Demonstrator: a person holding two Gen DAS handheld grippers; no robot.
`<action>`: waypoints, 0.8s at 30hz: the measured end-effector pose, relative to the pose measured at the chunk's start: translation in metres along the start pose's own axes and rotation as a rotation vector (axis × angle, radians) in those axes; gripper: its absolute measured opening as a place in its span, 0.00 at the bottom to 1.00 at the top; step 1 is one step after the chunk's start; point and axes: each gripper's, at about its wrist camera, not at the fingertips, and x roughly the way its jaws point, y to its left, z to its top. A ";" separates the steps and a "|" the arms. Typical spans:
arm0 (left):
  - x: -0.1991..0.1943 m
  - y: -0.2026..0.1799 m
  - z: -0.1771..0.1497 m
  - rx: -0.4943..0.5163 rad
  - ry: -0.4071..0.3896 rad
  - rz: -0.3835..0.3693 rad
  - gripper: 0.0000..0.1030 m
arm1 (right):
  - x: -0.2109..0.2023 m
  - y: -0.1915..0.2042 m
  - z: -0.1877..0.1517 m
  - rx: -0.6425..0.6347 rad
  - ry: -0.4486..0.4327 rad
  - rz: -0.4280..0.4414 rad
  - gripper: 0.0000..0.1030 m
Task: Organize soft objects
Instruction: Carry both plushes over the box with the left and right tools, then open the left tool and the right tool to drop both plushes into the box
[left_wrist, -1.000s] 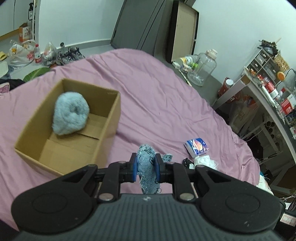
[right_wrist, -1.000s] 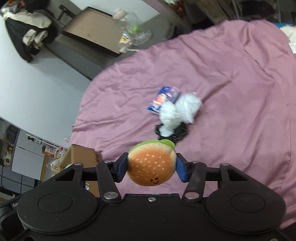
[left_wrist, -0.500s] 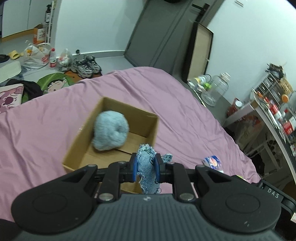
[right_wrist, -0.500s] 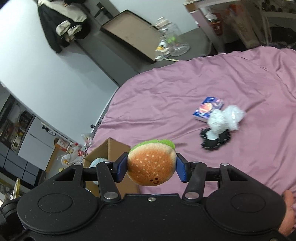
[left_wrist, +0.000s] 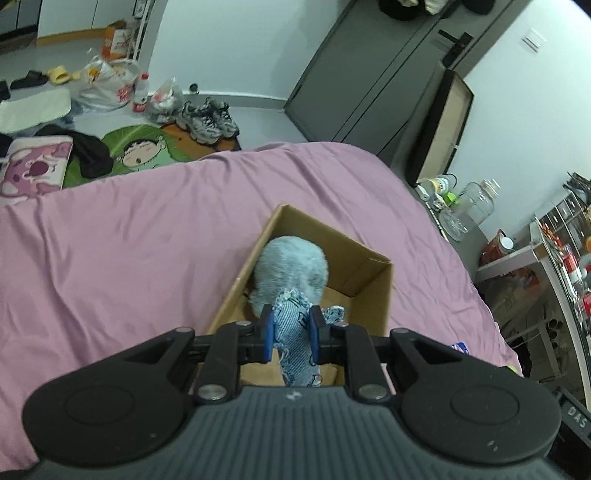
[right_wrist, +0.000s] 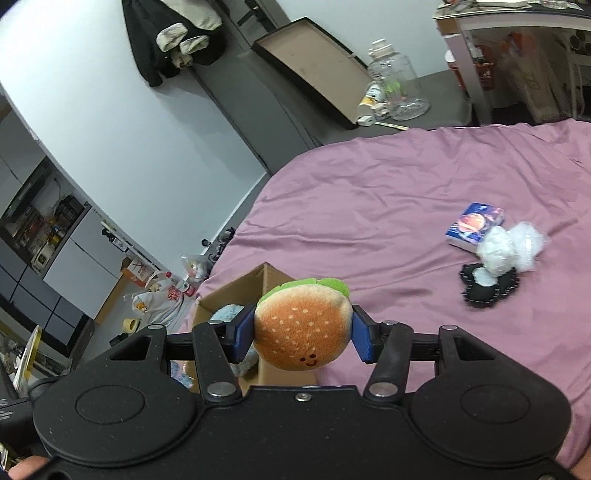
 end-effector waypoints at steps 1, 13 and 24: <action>0.003 0.004 0.001 -0.004 0.006 -0.001 0.17 | 0.002 0.003 -0.001 -0.003 -0.001 0.005 0.51; 0.044 0.020 0.009 -0.039 0.067 -0.007 0.18 | 0.038 0.034 -0.003 -0.044 -0.013 0.054 0.51; 0.064 0.022 0.012 -0.053 0.094 0.015 0.18 | 0.077 0.062 -0.003 -0.096 0.009 0.052 0.51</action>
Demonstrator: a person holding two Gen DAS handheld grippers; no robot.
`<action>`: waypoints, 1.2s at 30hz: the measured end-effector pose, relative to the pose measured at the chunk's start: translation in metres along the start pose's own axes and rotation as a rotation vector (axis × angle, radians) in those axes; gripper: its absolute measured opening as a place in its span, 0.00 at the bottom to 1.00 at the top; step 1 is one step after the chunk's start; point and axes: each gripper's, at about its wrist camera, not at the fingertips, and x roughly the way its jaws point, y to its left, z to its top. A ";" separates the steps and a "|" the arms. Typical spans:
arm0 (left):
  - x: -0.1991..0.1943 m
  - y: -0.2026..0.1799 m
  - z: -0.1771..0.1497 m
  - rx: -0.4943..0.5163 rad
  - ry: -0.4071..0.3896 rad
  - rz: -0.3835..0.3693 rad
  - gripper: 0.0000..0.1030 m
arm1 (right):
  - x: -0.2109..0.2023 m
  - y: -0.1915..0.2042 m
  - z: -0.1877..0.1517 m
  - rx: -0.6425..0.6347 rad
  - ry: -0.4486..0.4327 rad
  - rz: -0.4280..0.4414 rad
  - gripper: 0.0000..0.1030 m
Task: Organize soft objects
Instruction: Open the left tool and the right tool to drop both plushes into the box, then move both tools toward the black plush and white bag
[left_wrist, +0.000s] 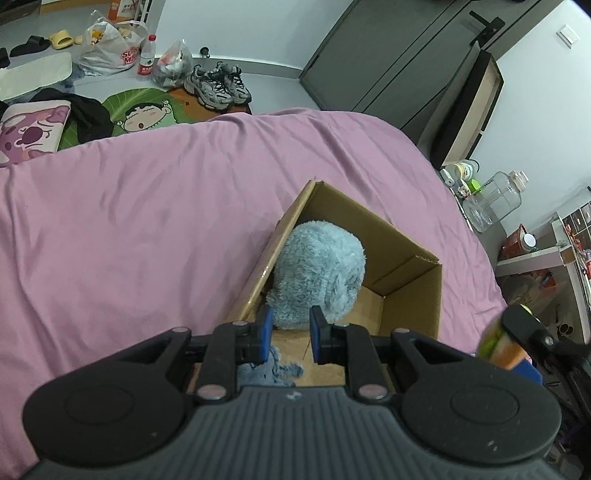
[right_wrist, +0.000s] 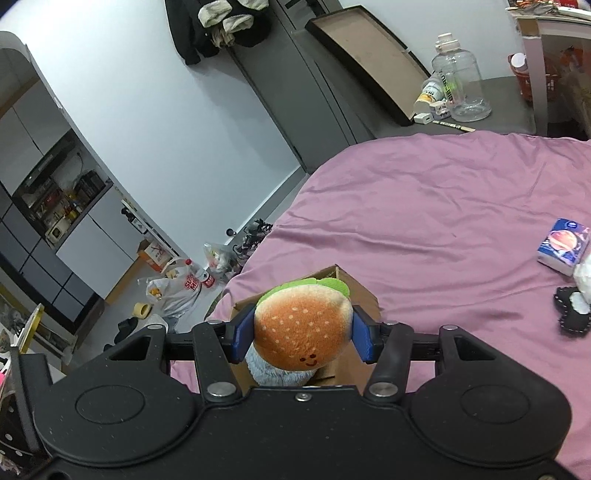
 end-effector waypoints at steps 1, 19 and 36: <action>0.000 0.000 0.001 -0.002 0.001 0.004 0.19 | 0.004 0.002 0.001 -0.003 0.005 -0.001 0.51; -0.017 -0.022 -0.004 0.043 0.000 0.078 0.59 | -0.002 0.003 0.005 0.028 0.052 -0.008 0.81; -0.064 -0.084 -0.037 0.132 -0.070 0.109 0.68 | -0.081 -0.052 0.023 0.080 0.045 -0.130 0.86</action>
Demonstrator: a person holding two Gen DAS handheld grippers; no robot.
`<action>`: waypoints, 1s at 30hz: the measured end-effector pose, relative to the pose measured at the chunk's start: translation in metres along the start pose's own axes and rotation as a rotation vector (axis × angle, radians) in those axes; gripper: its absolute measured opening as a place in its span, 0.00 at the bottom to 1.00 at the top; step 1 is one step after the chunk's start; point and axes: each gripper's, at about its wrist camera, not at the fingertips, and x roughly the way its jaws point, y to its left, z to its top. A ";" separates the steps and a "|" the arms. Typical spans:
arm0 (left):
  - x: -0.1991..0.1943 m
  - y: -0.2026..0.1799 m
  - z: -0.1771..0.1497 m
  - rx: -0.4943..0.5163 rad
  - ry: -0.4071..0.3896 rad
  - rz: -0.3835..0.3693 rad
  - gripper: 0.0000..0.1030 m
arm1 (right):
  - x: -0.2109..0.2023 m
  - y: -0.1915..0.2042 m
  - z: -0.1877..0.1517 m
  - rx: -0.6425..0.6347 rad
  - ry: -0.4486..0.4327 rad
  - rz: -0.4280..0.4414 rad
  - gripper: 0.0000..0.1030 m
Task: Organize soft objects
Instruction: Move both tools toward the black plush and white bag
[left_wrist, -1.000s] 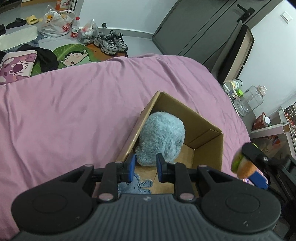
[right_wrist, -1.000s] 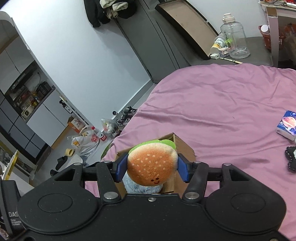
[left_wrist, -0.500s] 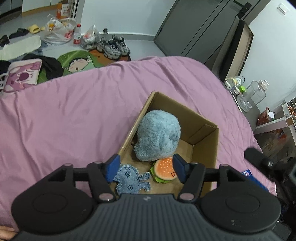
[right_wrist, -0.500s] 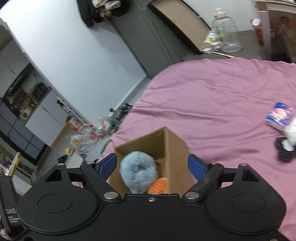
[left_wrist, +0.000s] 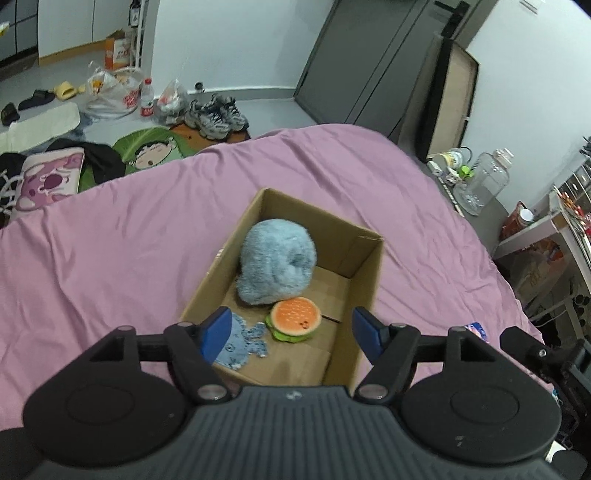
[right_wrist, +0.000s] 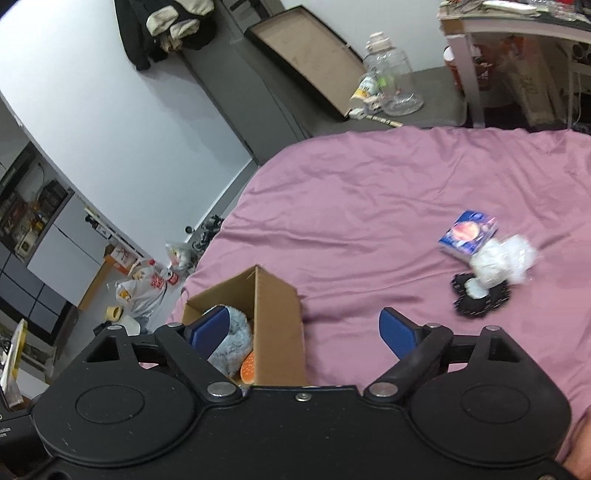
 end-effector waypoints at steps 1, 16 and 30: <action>-0.003 -0.005 -0.002 0.007 -0.004 -0.002 0.68 | -0.005 -0.004 0.002 0.000 -0.007 -0.004 0.87; -0.023 -0.089 -0.035 0.140 -0.049 0.045 0.75 | -0.044 -0.075 0.015 0.046 -0.037 0.000 0.94; 0.005 -0.161 -0.061 0.274 -0.027 0.072 0.92 | -0.053 -0.164 0.037 0.203 -0.059 -0.021 0.94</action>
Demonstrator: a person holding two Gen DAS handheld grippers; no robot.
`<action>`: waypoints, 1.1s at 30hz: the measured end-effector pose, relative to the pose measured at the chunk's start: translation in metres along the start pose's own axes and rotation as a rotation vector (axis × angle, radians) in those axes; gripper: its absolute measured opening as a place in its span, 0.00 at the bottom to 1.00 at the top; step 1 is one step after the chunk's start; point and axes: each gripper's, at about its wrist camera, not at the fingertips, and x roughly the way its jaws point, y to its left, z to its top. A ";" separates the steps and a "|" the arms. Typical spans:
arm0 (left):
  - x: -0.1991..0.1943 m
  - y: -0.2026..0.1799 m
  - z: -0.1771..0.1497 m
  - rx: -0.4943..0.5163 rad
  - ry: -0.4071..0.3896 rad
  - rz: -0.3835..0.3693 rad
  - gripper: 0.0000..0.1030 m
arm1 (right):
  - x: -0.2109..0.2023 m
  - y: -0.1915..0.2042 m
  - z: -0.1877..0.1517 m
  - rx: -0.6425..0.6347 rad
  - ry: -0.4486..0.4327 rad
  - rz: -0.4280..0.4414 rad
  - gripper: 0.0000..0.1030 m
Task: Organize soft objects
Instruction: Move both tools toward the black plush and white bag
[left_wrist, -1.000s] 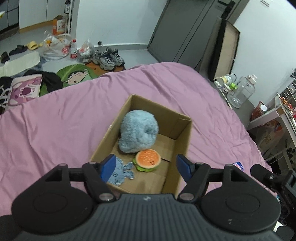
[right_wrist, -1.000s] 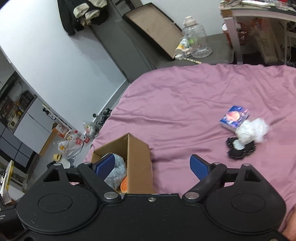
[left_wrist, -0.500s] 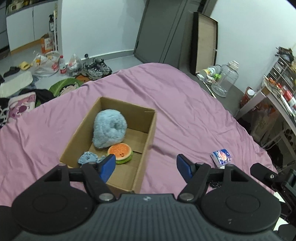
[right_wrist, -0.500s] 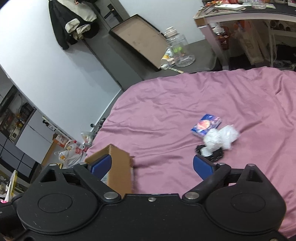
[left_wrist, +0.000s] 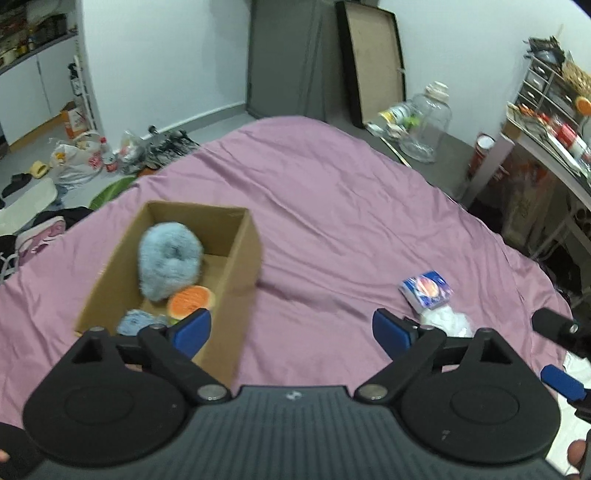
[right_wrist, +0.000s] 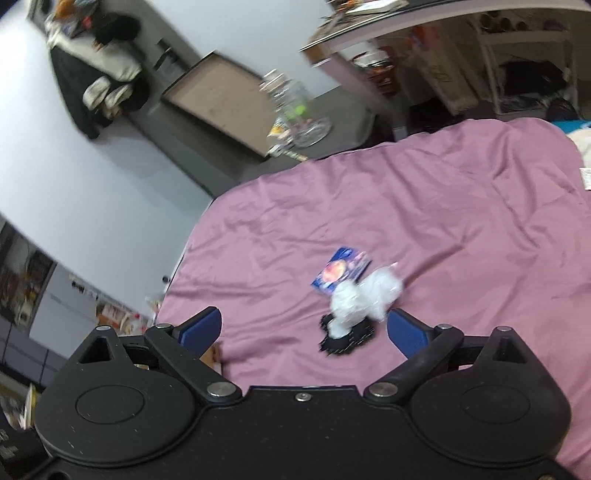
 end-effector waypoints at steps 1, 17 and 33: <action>0.003 -0.006 -0.001 0.009 0.007 -0.008 0.93 | 0.000 -0.006 0.003 0.007 -0.006 -0.004 0.94; 0.059 -0.080 -0.015 0.011 0.044 -0.112 0.94 | 0.036 -0.079 0.018 0.222 0.038 0.011 0.89; 0.119 -0.127 -0.023 -0.049 0.097 -0.175 0.69 | 0.082 -0.109 0.021 0.322 0.137 0.058 0.64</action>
